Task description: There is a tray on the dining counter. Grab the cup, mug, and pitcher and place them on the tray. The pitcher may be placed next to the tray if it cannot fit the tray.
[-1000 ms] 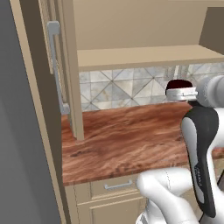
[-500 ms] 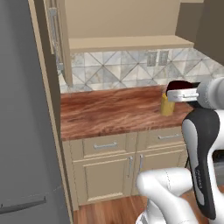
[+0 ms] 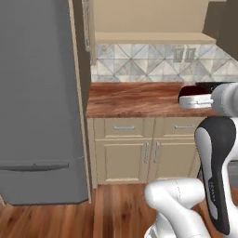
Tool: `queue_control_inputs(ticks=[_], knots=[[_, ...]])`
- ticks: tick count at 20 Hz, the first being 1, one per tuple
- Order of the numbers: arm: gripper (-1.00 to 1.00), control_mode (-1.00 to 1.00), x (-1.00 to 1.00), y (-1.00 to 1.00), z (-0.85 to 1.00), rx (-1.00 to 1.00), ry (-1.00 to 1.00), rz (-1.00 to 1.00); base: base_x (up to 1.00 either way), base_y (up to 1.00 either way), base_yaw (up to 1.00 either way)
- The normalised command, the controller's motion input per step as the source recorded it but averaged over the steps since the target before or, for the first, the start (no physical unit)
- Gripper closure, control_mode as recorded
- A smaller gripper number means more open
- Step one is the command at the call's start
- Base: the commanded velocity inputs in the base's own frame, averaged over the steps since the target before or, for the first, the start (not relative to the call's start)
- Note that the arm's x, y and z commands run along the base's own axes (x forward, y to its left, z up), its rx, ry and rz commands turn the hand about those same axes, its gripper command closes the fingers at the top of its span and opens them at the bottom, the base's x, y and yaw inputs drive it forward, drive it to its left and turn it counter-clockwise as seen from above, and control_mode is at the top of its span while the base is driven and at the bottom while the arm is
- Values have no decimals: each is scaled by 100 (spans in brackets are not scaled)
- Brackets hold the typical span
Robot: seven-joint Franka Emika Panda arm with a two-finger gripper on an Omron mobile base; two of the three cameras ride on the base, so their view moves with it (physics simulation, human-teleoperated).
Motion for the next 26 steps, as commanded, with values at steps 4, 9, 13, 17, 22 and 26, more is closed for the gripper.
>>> queue_control_inputs(ticks=[4, 9, 13, 17, 22, 26], knots=[[100, 100, 0, 0, 0, 0, 0, 0, -30, 11, 72], [100, 100, 0, 0, 0, 0, 0, 0, -24, 6, 87], [100, 100, 0, 0, 0, 0, 0, 0, -7, 0, 98], [100, 100, 0, 0, 0, 0, 0, 0, 0, 0, 97], [100, 100, 0, 0, 0, 0, 0, 0, 0, 0, 96], [100, 100, 0, 0, 0, 0, 0, 0, 14, 0, 95]])
